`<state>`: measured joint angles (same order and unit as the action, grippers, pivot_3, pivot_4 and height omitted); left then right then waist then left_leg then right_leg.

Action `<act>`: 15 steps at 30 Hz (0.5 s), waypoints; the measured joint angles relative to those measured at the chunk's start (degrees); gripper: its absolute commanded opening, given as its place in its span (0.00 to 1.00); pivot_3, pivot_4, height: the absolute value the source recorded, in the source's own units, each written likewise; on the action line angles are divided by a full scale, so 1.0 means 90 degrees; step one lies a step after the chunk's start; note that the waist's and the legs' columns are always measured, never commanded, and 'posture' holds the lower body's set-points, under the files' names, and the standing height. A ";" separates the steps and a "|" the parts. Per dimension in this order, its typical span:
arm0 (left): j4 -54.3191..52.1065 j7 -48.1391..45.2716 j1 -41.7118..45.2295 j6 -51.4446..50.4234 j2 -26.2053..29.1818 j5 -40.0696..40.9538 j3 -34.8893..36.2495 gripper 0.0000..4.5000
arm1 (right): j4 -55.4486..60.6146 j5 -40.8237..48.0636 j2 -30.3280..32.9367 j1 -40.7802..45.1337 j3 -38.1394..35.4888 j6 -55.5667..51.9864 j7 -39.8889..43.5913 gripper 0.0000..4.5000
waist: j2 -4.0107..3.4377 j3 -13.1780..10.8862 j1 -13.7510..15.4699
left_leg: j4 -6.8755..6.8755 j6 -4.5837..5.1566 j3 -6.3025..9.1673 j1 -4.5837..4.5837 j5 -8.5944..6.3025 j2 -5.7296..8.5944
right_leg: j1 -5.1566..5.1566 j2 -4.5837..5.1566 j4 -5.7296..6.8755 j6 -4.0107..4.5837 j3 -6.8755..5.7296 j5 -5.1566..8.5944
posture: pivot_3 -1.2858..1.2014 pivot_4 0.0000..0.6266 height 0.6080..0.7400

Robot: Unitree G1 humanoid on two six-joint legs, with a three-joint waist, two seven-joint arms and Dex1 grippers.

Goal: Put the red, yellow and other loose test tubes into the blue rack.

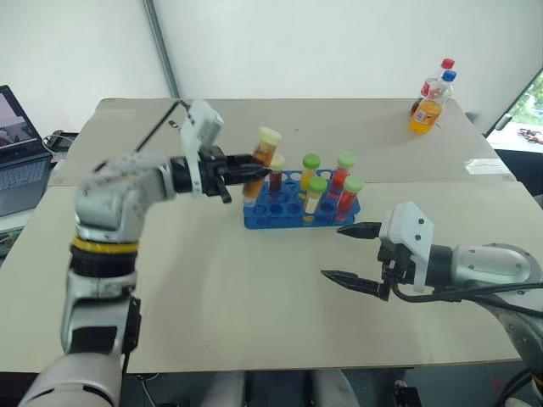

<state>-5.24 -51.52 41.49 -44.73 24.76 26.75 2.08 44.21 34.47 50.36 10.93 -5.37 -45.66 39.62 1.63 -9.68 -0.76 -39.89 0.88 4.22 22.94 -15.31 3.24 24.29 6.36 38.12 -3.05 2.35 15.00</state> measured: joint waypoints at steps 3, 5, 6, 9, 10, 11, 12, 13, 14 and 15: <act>-0.0022 0.0292 -0.0431 0.0667 -0.0300 -0.0241 -0.0207 0.19 | 0.0031 0.0062 -0.0031 -0.0001 0.0001 -0.0171 -0.0203 0.98 | 0.0001 0.0000 0.0031 | 0.0000 0.0000 0.0000 0.0001 0.0000 0.0004 | 0.0000 0.0002 -0.0003 -0.0007 0.0000 -0.0009 | 0.52 0.24 1.00; 0.0093 0.0425 -0.0457 0.1198 -0.0455 -0.0433 -0.0256 0.19 | 0.0032 0.0071 -0.0048 -0.0001 0.0000 -0.0264 -0.0322 0.98 | 0.0000 0.0000 0.0061 | 0.0000 0.0000 0.0000 -0.0003 0.0000 0.0007 | -0.0007 0.0003 -0.0007 -0.0010 0.0000 -0.0019 | 0.52 0.24 1.00; 0.0210 0.0487 -0.0457 0.1524 -0.0560 -0.0530 -0.0278 0.19 | 0.0032 0.0078 -0.0049 -0.0001 0.0000 -0.0302 -0.0387 0.98 | 0.0000 0.0000 0.0081 | 0.0000 0.0000 -0.0001 -0.0007 0.0000 0.0009 | -0.0011 0.0003 -0.0011 -0.0012 0.0001 -0.0024 | 0.52 0.24 1.00; 0.0594 0.0647 -0.0466 0.2184 -0.0821 -0.0754 -0.0370 0.19 | 0.0042 0.0105 -0.0049 -0.0016 -0.0010 -0.0379 -0.0452 0.98 | 0.0000 0.0000 0.0149 | -0.0003 0.0000 -0.0001 -0.0007 0.0000 0.0013 | -0.0016 0.0004 -0.0016 -0.0017 0.0001 -0.0031 | 0.52 0.24 1.00; 0.0793 0.0691 -0.0466 0.2419 -0.0901 -0.0848 -0.0382 0.19 | 0.0050 0.0128 -0.0049 -0.0042 -0.0014 -0.0388 -0.0482 0.98 | 0.0000 0.0000 0.0161 | -0.0003 0.0000 -0.0001 -0.0008 0.0000 0.0014 | -0.0016 0.0006 -0.0016 -0.0018 0.0001 -0.0031 | 0.52 0.24 1.00; 0.0941 0.0722 -0.0466 0.2575 -0.0946 -0.0895 -0.0391 0.19 | 0.0064 0.0131 -0.0049 -0.0065 -0.0018 -0.0393 -0.0505 0.98 | 0.0000 0.0000 0.0162 | -0.0003 0.0000 -0.0001 -0.0006 0.0000 0.0014 | -0.0014 0.0005 -0.0016 -0.0018 0.0001 -0.0032 | 0.52 0.24 1.00; 0.1115 0.0745 -0.0463 0.2718 -0.0997 -0.0958 -0.0392 0.19 | 0.0085 0.0132 -0.0049 -0.0118 -0.0028 -0.0393 -0.0531 0.98 | 0.0001 0.0000 0.0163 | -0.0002 0.0000 -0.0001 -0.0006 0.0000 0.0015 | -0.0014 0.0005 -0.0016 -0.0018 0.0000 -0.0032 | 0.52 0.24 1.00; 0.1336 0.0778 -0.0463 0.2861 -0.1058 -0.0979 -0.0391 0.19 | 0.0106 0.0132 -0.0049 -0.0183 -0.0028 -0.0393 -0.0544 0.98 | 0.0001 0.0000 0.0161 | -0.0002 0.0001 -0.0001 -0.0006 0.0000 0.0015 | -0.0013 0.0005 -0.0016 -0.0018 0.0000 -0.0032 | 0.52 0.24 1.00; 0.1457 0.0779 -0.0463 0.2913 -0.1084 -0.0990 -0.0395 0.19 | 0.0119 0.0130 -0.0049 -0.0219 -0.0028 -0.0393 -0.0549 0.98 | 0.0001 0.0000 0.0159 | -0.0002 0.0001 -0.0001 -0.0004 0.0000 0.0015 | -0.0011 0.0004 -0.0016 -0.0018 0.0000 -0.0032 | 0.52 0.24 1.00; 0.1606 0.0777 -0.0463 0.3032 -0.1115 -0.1000 -0.0399 0.19 | 0.0138 0.0128 -0.0049 -0.0264 -0.0028 -0.0393 -0.0560 0.98 | 0.0001 0.0000 0.0159 | -0.0002 0.0001 -0.0001 -0.0005 0.0000 0.0015 | -0.0011 0.0005 -0.0016 -0.0018 0.0000 -0.0032 | 0.52 0.24 1.00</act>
<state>9.21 -44.52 37.32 -17.45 14.72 17.76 -1.51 45.45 35.63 49.92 8.55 -5.62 -49.20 34.58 1.64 -9.69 0.67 -39.91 0.89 4.21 22.90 -15.31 3.38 24.19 6.40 37.98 -3.21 2.35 14.71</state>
